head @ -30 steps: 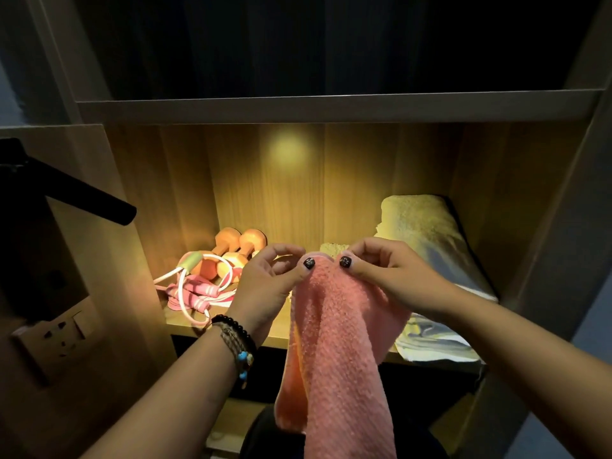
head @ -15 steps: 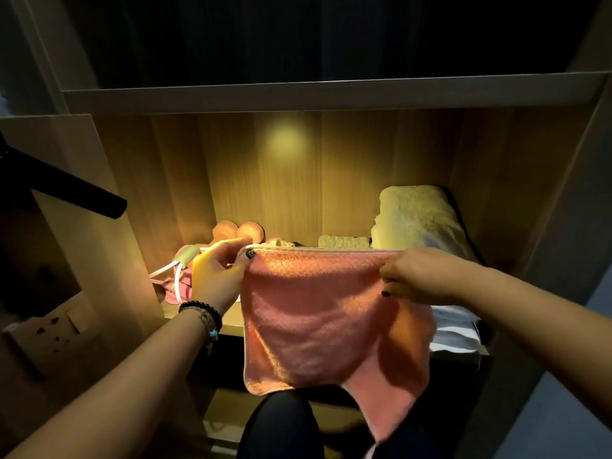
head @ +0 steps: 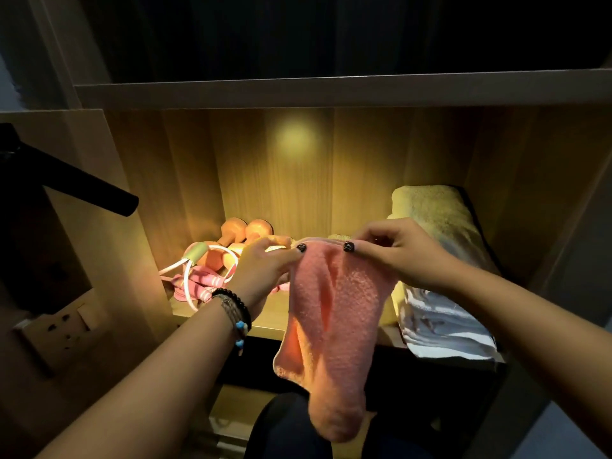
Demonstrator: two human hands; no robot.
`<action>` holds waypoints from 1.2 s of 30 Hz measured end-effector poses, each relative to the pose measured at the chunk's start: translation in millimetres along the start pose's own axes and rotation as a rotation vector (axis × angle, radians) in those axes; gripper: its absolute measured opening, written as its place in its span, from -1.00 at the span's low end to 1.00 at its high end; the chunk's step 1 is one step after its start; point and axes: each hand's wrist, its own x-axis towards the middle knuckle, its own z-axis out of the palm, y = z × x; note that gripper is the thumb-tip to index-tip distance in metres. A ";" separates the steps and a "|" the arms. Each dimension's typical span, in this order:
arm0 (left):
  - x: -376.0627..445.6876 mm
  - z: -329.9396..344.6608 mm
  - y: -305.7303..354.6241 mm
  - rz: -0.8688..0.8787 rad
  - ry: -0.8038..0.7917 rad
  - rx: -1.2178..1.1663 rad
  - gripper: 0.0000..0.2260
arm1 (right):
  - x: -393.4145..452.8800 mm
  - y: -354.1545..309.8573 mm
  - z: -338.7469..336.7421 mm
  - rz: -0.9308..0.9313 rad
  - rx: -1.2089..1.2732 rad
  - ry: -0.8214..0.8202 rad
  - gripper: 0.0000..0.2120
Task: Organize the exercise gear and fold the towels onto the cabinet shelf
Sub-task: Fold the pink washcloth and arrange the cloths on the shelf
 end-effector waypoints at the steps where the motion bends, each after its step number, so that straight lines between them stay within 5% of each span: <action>1: -1.3 4.2 3.7 -0.006 -0.038 -0.032 -0.79 | 1.1 -4.9 3.6 -0.012 0.034 0.002 -0.84; 8: -14.7 17.4 16.3 0.041 -0.250 -0.103 -0.81 | 4.7 -19.4 12.0 -0.030 0.092 0.016 -0.87; 16: -24.4 18.6 17.5 0.119 -0.369 -0.196 -0.80 | 5.5 -17.7 20.8 0.048 0.173 0.376 -0.87; 21: -27.9 19.7 17.1 0.250 -0.222 0.028 -0.61 | 8.6 -17.1 24.9 0.114 0.226 0.371 -0.84; 24: -24.4 18.8 16.5 0.269 -0.079 0.083 -0.75 | 10.4 -13.6 24.7 0.163 0.280 0.248 -0.84; 30: -13.3 -9.0 26.3 0.271 -0.007 -0.003 -0.73 | 2.6 0.3 2.2 0.130 -0.356 -0.270 -0.68; 33: -11.6 -19.8 23.8 0.402 -0.010 0.319 -0.71 | 12.8 -7.4 -7.2 -0.026 -0.770 -0.226 -0.76; 36: -7.9 -31.7 26.0 0.435 0.026 0.421 -0.71 | 23.8 -25.1 -15.9 -0.107 -0.734 -0.158 -0.80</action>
